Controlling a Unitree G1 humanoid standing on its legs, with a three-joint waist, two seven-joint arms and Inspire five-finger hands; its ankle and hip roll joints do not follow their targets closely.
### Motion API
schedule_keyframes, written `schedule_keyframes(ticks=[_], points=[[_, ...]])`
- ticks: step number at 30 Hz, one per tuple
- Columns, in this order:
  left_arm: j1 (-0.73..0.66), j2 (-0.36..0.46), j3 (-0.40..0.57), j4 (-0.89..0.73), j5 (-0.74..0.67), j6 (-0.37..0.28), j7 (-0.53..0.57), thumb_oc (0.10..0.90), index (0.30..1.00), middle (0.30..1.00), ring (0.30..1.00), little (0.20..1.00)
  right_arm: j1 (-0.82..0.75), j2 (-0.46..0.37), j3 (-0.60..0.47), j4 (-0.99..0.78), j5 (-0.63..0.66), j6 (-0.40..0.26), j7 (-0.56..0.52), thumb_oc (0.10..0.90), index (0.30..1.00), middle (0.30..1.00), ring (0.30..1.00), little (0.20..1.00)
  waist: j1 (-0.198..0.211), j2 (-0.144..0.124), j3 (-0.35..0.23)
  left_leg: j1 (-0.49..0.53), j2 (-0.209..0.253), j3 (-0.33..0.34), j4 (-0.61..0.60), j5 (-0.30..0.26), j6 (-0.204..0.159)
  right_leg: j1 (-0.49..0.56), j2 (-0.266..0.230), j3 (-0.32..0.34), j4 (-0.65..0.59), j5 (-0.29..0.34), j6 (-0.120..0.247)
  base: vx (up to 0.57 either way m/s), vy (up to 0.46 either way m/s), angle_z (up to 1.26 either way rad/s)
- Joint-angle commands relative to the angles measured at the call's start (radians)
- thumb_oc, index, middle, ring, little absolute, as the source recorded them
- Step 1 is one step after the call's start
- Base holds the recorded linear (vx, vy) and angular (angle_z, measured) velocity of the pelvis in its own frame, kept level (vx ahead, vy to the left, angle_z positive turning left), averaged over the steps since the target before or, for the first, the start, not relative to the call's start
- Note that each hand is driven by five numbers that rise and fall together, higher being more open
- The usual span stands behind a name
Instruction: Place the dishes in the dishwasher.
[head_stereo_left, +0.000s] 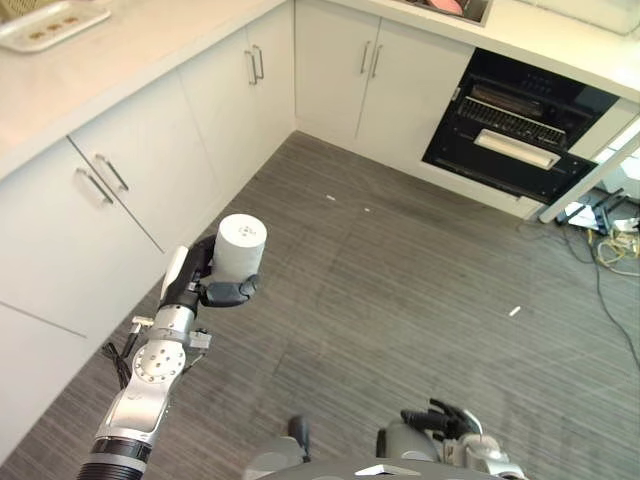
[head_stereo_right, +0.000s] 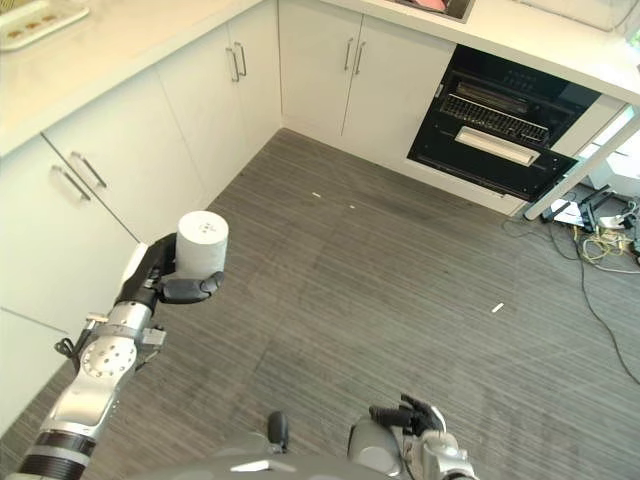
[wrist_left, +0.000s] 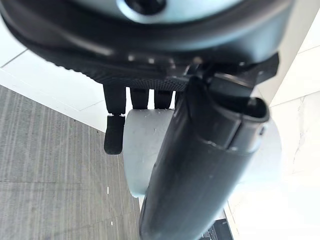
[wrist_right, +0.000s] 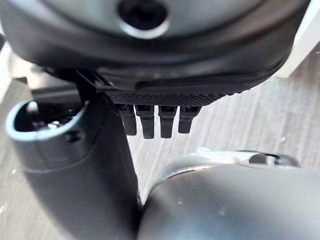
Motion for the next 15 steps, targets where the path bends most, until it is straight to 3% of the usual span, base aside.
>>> schedule_keyframes(ticks=[1, 3, 4, 8, 9, 11, 12, 13, 14, 15], points=[[-0.073, 0.065, -0.005, -0.146, 0.023, -0.099, 0.014, 0.4, 0.3, 0.3, 0.3, 0.3, -0.007, 0.0, 0.032, 0.043, 0.003, -0.013, -0.023, 0.8, 0.9, 0.9, 0.9, 0.9, -0.019, -0.054, -0.005, -0.014, -0.021, -0.027, -0.02, -0.006, -0.065, 0.113, 0.048, -0.056, -0.382, 0.143, 0.03, 0.43, 0.018, 0.46], [-0.072, 0.062, -0.005, -0.15, 0.049, -0.107, 0.016, 0.4, 0.3, 0.3, 0.3, 0.3, -0.012, -0.009, 0.032, 0.01, 0.015, -0.021, -0.029, 0.8, 0.9, 0.9, 0.9, 0.9, -0.041, -0.071, -0.005, 0.074, -0.03, -0.034, -0.058, -0.06, -0.094, 0.06, 0.035, -0.139, -0.676, 0.169, 0.035, 0.62, -0.033, 0.5], [-0.072, 0.057, -0.002, -0.142, 0.055, -0.106, 0.019, 0.4, 0.3, 0.3, 0.3, 0.3, -0.011, -0.008, 0.033, 0.005, 0.013, -0.019, -0.029, 0.8, 0.9, 0.9, 0.9, 0.9, -0.046, -0.075, -0.007, 0.101, -0.025, -0.034, -0.066, -0.078, -0.102, 0.051, 0.035, -0.164, -0.736, 0.193, 0.044, 0.66, -0.059, 0.39], [-0.054, 0.036, 0.005, -0.131, 0.069, -0.107, 0.01, 0.4, 0.3, 0.3, 0.3, 0.3, -0.003, -0.01, 0.041, 0.007, -0.005, -0.014, -0.026, 0.8, 0.9, 0.9, 0.9, 0.9, -0.055, -0.075, -0.027, 0.172, -0.01, -0.04, -0.067, -0.135, -0.114, 0.049, 0.031, -0.237, -0.784, 0.226, 0.042, 0.47, -0.054, 0.31], [-0.041, 0.023, 0.0, -0.13, 0.067, -0.106, 0.003, 0.4, 0.3, 0.3, 0.3, 0.3, 0.014, -0.013, 0.039, 0.023, -0.006, -0.014, -0.024, 0.8, 0.9, 0.9, 0.9, 0.9, -0.063, -0.069, -0.051, 0.199, 0.004, -0.05, -0.027, -0.183, -0.12, 0.084, 0.047, -0.22, -0.767, 0.204, 0.014, 0.37, -0.068, 0.22], [-0.036, 0.018, -0.004, -0.134, 0.062, -0.103, -0.003, 0.4, 0.3, 0.3, 0.3, 0.3, 0.022, -0.016, 0.035, 0.029, -0.005, -0.013, -0.024, 0.8, 0.9, 0.9, 0.9, 0.9, -0.072, -0.067, -0.061, 0.192, 0.013, -0.061, 0.02, -0.187, -0.124, 0.096, 0.054, -0.202, -0.754, 0.189, -0.004, 0.43, -0.084, 0.32], [-0.026, 0.015, -0.003, -0.139, 0.06, -0.102, -0.007, 0.4, 0.3, 0.3, 0.3, 0.3, 0.028, -0.022, 0.035, 0.039, -0.007, -0.013, -0.023, 0.8, 0.9, 0.9, 0.9, 0.9, -0.076, -0.051, -0.067, 0.198, 0.031, -0.073, 0.075, -0.182, -0.136, 0.103, 0.074, -0.184, -0.733, 0.172, -0.02, 0.64, -0.16, 0.28], [-0.01, 0.021, 0.01, -0.147, 0.05, -0.105, -0.014, 0.4, 0.3, 0.3, 0.3, 0.3, 0.029, -0.033, 0.037, 0.061, -0.011, -0.009, -0.022, 0.8, 0.9, 0.9, 0.9, 0.9, -0.076, -0.029, -0.077, 0.176, 0.054, -0.064, 0.203, -0.125, -0.169, 0.147, 0.101, -0.179, -0.732, 0.139, -0.047, 0.61, -0.196, 0.07], [0.002, 0.025, 0.017, -0.152, 0.045, -0.103, -0.017, 0.4, 0.3, 0.3, 0.3, 0.3, 0.029, -0.036, 0.039, 0.068, -0.016, -0.007, -0.021, 0.8, 0.9, 0.9, 0.9, 0.9, -0.074, -0.025, -0.073, 0.137, 0.069, -0.062, 0.322, -0.064, -0.184, 0.17, 0.117, -0.162, -0.73, 0.119, -0.068, 0.39, -0.164, -0.08], [0.002, 0.026, 0.018, -0.153, 0.045, -0.102, -0.017, 0.4, 0.3, 0.3, 0.3, 0.3, 0.028, -0.036, 0.039, 0.069, -0.016, -0.007, -0.021, 0.8, 0.9, 0.9, 0.9, 0.9, -0.075, -0.029, -0.075, 0.129, 0.065, -0.064, 0.327, -0.061, -0.184, 0.167, 0.113, -0.163, -0.733, 0.124, -0.07, 0.22, -0.161, -0.19]])
